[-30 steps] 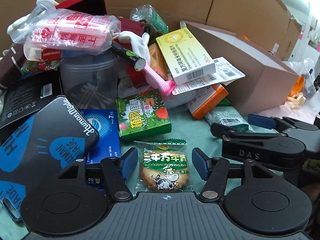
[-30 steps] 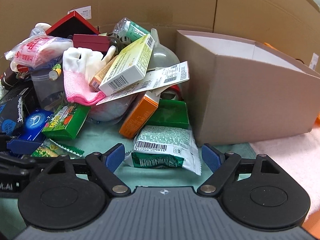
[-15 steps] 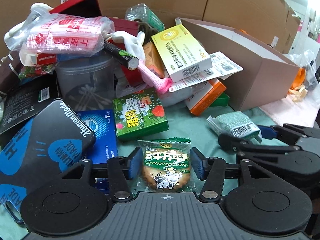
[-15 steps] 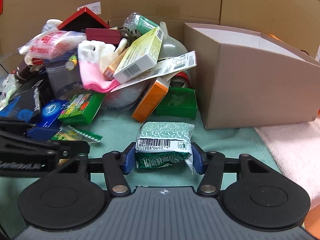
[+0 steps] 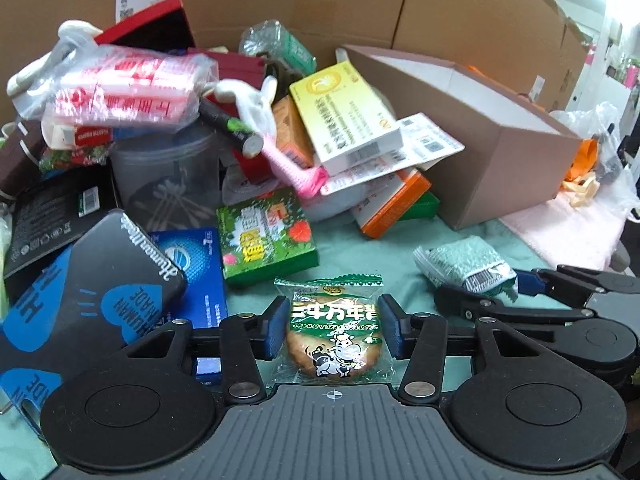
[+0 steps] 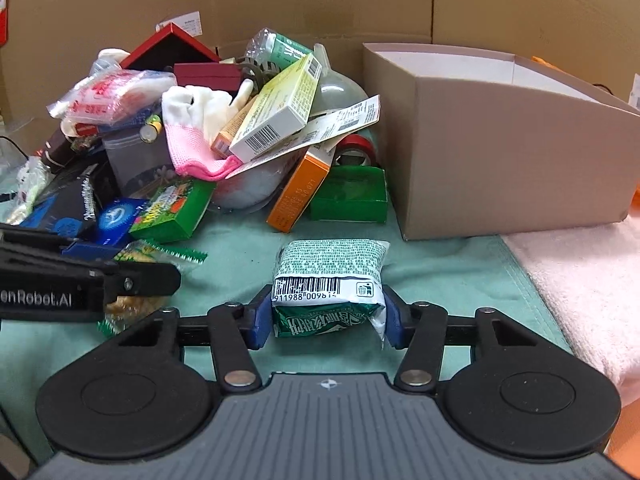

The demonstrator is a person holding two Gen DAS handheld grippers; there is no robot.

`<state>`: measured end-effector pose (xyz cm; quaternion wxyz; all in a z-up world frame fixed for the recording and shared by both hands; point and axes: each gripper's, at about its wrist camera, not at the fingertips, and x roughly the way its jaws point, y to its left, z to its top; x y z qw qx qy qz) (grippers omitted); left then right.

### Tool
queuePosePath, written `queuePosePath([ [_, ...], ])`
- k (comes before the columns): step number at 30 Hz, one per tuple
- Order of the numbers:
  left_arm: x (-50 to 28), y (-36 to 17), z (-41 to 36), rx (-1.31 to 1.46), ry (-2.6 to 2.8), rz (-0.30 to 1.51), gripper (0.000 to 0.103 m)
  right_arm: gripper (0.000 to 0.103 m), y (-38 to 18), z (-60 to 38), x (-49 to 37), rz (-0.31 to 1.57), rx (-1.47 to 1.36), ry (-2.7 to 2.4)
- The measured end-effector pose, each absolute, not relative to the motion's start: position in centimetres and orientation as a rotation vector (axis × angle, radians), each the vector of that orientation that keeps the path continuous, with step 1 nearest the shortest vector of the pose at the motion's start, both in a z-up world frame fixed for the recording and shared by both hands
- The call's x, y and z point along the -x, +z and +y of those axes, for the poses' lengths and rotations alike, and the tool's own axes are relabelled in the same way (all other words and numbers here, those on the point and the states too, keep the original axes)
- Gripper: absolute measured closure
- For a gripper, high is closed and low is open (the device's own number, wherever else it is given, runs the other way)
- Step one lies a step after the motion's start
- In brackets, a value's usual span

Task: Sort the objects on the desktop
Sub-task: 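Lift both snack packets and carry them over the open box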

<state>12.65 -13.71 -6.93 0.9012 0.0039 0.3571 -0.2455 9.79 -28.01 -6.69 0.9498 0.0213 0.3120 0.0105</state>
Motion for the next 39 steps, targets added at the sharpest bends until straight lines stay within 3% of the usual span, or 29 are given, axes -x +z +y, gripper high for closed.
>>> queuePosePath([
  [9,-13.5,-0.3,-17.0,0.027,-0.613,0.632,0.053,0.044,-0.6,-31.1,-8.0,0.510,0.007,0.016],
  [19,-18.9,6.6,-26.2,0.049,-0.674,0.524,0.053,0.044,6.3,-37.5,-11.8,0.354,0.085,-0.127],
  [34,-28.4,0.9,-35.5,-0.015,-0.592,0.699,0.052,0.043,1.3,-44.4,-21.8,0.505,0.080,-0.182],
  [35,-28.8,0.5,-35.5,-0.014,-0.589,0.712,0.050,0.040,1.1,-44.7,-22.3,0.516,0.072,-0.174],
  [36,-29.1,0.3,-35.6,-0.013,-0.587,0.721,0.038,0.036,0.9,-45.0,-22.7,0.524,0.067,-0.170],
  [38,-29.5,0.2,-35.6,0.000,-0.580,0.716,0.030,0.022,0.5,-45.1,-23.0,0.521,0.074,-0.171],
  [39,-29.5,0.4,-35.5,0.007,-0.585,0.701,0.016,0.017,0.5,-45.0,-22.9,0.510,0.084,-0.177],
])
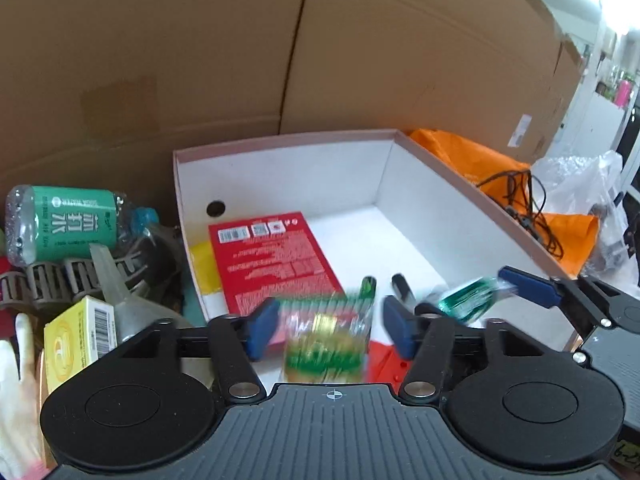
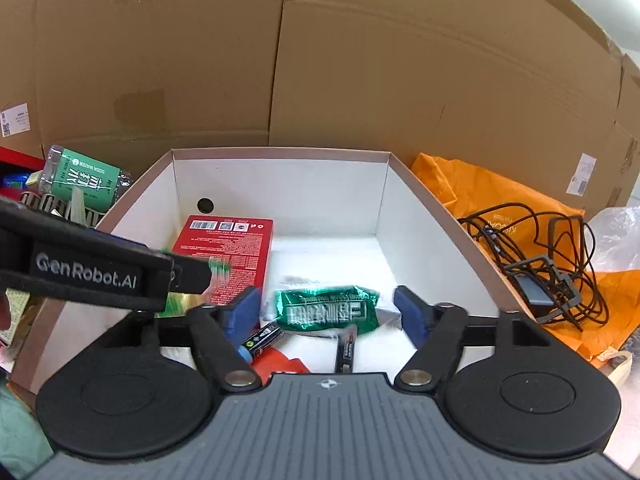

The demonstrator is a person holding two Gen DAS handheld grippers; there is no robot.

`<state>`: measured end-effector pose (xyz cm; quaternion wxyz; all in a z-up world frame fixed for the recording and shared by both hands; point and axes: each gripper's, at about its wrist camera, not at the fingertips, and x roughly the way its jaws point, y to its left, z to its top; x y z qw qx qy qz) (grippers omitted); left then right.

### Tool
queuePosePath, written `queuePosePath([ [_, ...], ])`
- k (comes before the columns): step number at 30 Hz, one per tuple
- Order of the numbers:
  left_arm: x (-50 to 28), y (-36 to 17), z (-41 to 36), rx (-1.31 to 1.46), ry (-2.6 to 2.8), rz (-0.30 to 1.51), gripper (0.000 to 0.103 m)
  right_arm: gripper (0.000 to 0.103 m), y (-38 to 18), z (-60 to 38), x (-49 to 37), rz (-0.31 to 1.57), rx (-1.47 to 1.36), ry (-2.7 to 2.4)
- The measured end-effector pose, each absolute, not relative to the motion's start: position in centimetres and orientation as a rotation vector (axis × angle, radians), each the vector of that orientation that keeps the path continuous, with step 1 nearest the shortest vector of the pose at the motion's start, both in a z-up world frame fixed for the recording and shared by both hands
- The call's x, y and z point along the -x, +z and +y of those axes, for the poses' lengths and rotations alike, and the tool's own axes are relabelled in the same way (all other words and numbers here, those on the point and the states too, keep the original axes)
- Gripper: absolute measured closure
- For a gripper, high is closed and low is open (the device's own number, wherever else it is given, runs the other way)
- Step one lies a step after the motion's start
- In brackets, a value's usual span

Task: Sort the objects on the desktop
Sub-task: 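Lift both snack packets and carry them over the open box, then open both grippers to drop the packets into the box, then move both grippers back over the pile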

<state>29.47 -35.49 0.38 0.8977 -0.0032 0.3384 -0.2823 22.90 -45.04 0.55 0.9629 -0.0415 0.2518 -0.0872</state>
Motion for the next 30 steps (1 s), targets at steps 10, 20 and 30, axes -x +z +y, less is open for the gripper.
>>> queuePosePath([
  [10,-27.8,1.5,-34.8,0.020,-0.588,0.621,0.000,0.000,1.5,-43.9,-21.0,0.441,0.131,-0.196],
  [20,-22.7,3.7,-32.0,-0.054,-0.584,0.554,0.000,0.000,3.7,-41.0,-17.2,0.429,0.100,-0.158],
  [30,-16.2,4.5,-24.5,-0.062,-0.474,0.490,0.000,0.000,4.3,-34.3,-12.7,0.379,0.038,-0.056],
])
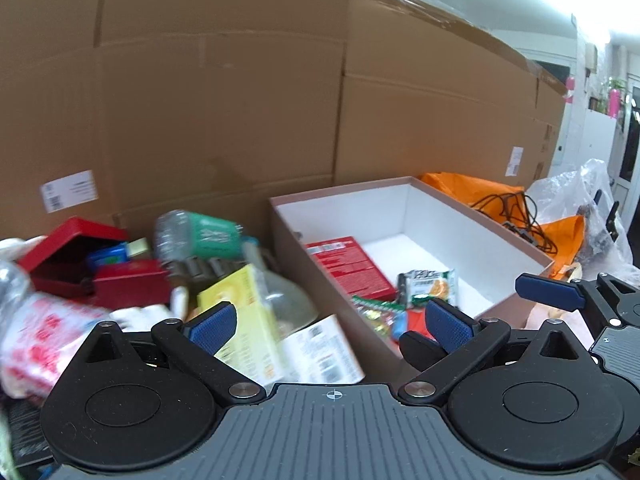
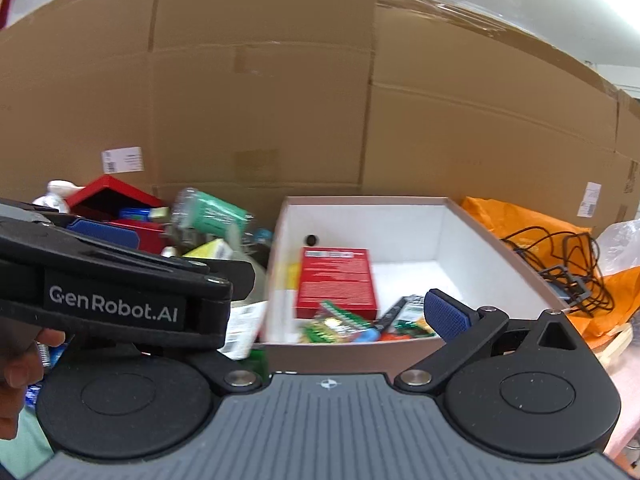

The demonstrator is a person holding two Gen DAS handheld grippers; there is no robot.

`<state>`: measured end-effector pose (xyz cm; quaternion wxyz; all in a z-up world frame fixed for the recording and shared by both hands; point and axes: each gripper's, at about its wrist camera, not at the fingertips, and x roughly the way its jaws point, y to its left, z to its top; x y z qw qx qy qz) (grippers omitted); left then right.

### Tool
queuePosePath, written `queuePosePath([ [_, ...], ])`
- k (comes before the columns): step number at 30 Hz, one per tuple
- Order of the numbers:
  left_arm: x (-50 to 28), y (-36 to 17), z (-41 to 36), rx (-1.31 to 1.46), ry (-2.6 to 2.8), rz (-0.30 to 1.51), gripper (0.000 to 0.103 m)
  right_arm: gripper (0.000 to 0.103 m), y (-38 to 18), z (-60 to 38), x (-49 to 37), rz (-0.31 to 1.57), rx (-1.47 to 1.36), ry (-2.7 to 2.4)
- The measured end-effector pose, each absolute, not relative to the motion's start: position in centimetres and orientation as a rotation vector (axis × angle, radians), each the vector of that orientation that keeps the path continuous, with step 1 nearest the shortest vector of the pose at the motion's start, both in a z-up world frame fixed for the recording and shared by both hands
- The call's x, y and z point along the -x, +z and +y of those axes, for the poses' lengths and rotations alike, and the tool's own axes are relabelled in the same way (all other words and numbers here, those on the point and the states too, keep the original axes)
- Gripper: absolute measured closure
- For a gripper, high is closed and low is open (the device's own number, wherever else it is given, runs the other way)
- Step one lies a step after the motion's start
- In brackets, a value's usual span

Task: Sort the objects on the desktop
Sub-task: 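Move both grippers back over the pile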

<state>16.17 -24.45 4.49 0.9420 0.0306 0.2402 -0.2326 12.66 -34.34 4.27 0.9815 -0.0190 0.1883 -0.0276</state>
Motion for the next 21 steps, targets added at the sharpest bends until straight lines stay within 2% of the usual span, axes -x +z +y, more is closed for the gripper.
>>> queuePosePath([
  [9,-10.8,2.9,-15.9,-0.029,-0.408,0.464,0.000,0.000,3.0,-27.7,-9.4,0.383,-0.036,0.041],
  [15,-5.8,-1.9,-8.5,0.011,-0.336,0.494,0.000,0.000,-1.7,-22.0,-7.1,0.474,-0.046,0.129],
  [21,-5.0,-5.5,-1.6,0.053,-0.201,0.581,0.000,0.000,-5.5,-16.2,-7.7,0.581,-0.034,0.256],
])
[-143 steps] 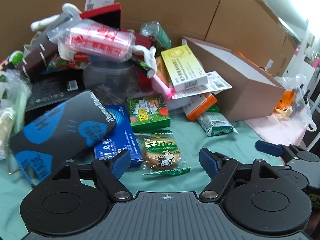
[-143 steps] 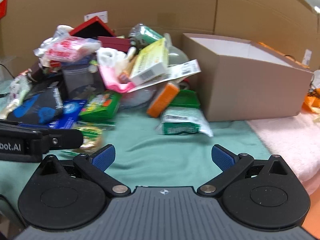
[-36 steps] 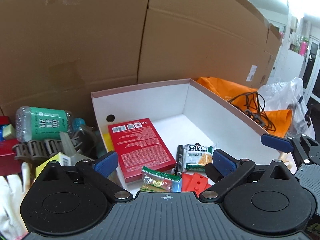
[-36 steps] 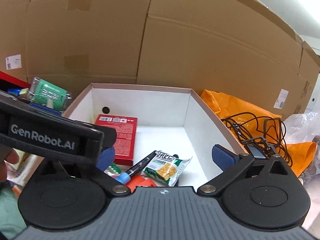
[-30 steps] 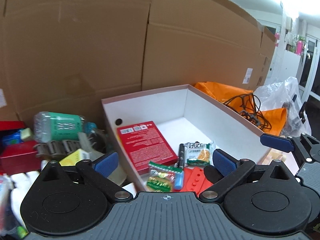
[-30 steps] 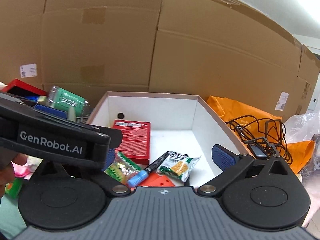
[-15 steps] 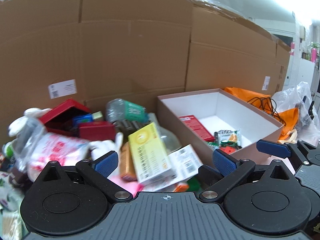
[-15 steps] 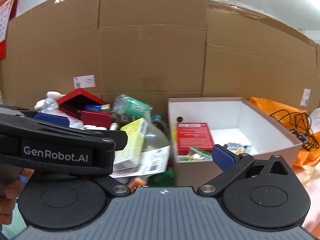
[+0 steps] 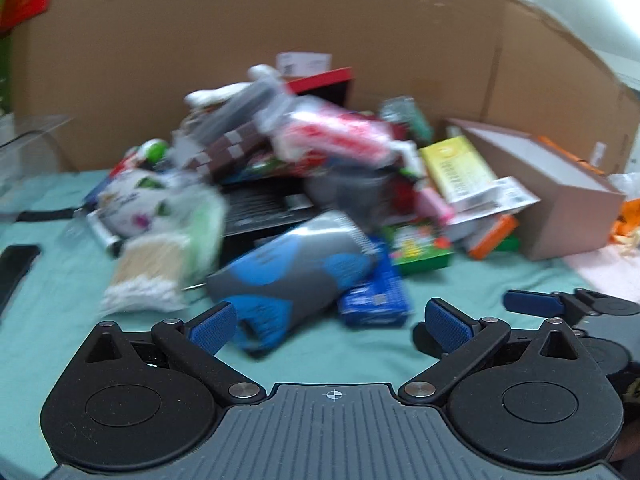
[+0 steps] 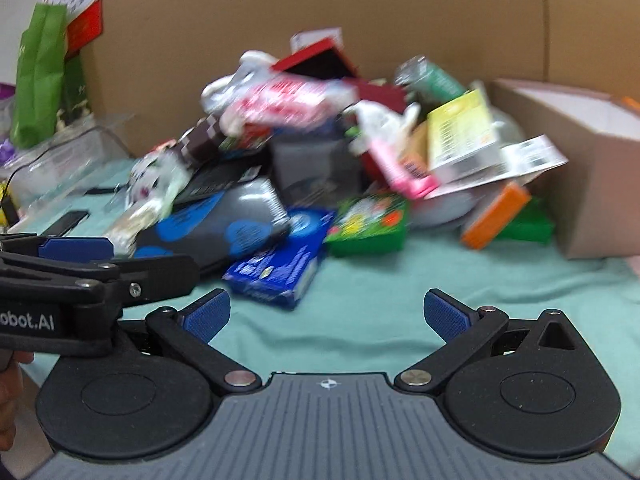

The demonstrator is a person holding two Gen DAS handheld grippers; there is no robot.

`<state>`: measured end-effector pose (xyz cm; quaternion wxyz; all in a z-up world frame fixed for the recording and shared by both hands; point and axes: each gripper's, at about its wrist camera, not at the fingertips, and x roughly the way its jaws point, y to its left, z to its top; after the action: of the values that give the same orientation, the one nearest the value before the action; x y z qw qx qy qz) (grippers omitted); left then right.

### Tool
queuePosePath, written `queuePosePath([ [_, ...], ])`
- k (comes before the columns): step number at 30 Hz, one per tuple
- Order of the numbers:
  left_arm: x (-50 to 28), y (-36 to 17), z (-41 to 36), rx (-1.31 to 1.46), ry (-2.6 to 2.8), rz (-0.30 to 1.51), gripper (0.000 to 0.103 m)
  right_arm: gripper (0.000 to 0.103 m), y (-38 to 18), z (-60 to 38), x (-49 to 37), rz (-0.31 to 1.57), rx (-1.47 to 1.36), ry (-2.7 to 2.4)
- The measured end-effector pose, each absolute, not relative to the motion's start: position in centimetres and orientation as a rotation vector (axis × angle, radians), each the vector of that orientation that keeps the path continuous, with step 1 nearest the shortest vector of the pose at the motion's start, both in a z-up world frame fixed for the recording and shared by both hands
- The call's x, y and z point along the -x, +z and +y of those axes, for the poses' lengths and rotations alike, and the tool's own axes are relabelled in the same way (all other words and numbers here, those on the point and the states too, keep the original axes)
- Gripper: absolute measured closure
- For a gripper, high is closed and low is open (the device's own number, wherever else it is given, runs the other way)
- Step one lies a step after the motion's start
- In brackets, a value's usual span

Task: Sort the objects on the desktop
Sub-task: 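Move both grippers back over the pile, then close the left gripper on the blue-black phone case while the right gripper grasps the blue medicine box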

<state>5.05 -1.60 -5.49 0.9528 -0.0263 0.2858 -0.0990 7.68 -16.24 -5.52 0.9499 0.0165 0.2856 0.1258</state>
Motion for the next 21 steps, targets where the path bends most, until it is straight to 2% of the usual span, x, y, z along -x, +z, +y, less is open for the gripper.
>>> queuePosePath([
  [15,-10.6,-6.9,1.6,-0.014,-0.206,0.533,0.000,0.000,-7.1,-11.9,-11.6,0.603,0.037,0.193],
  [21,-11.9,-8.2,2.7,0.020,-0.213,0.553,0.007,0.003,-7.7,-10.6,-13.1,0.634,0.071,0.173],
])
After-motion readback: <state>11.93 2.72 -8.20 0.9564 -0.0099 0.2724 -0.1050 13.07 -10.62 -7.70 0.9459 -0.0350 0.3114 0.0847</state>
